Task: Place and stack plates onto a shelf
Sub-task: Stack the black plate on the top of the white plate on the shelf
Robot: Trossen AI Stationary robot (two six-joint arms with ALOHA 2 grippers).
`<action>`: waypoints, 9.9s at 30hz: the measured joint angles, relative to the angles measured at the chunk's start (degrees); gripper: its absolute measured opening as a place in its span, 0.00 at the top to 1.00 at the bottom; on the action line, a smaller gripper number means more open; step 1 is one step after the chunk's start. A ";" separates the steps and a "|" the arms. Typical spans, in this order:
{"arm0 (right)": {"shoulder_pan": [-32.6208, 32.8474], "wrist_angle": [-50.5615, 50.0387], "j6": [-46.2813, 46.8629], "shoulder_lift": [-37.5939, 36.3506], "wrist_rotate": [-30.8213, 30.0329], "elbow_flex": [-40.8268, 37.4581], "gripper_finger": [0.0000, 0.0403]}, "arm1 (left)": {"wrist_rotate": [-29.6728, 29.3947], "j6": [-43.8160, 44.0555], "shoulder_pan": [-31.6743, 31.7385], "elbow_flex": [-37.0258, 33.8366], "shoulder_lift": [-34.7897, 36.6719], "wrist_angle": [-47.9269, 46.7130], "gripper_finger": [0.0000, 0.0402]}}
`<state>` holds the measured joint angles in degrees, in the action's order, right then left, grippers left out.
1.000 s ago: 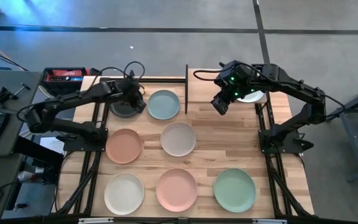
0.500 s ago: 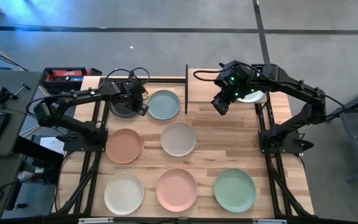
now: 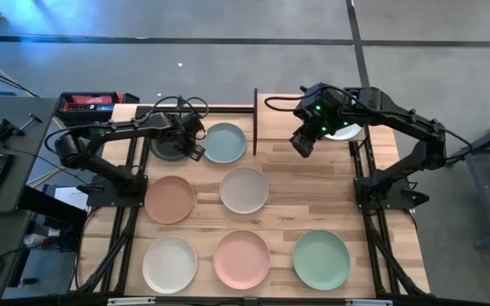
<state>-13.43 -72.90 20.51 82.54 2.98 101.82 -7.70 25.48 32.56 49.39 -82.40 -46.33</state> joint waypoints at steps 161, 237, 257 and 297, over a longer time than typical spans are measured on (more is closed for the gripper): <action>17.14 1.32 42.36 11.80 -20.49 0.02 1.00 | -28.84 -66.83 -50.77 27.69 -5.52 -0.06 0.86; -39.90 8.44 21.11 -36.04 -8.97 -33.68 1.00 | -28.68 -25.60 -27.71 27.69 -5.46 -3.98 0.71; -40.17 13.37 49.70 -42.17 -14.84 -49.38 1.00 | -28.46 -28.72 -27.26 27.69 -5.46 -3.98 0.71; -40.17 13.24 48.60 -37.94 -14.80 -50.73 0.86 | -25.97 -31.11 -26.00 27.69 -5.44 -3.08 0.71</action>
<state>-53.60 -59.66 69.12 44.60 -11.82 51.09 -33.67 -5.63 6.55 77.08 -87.83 -49.41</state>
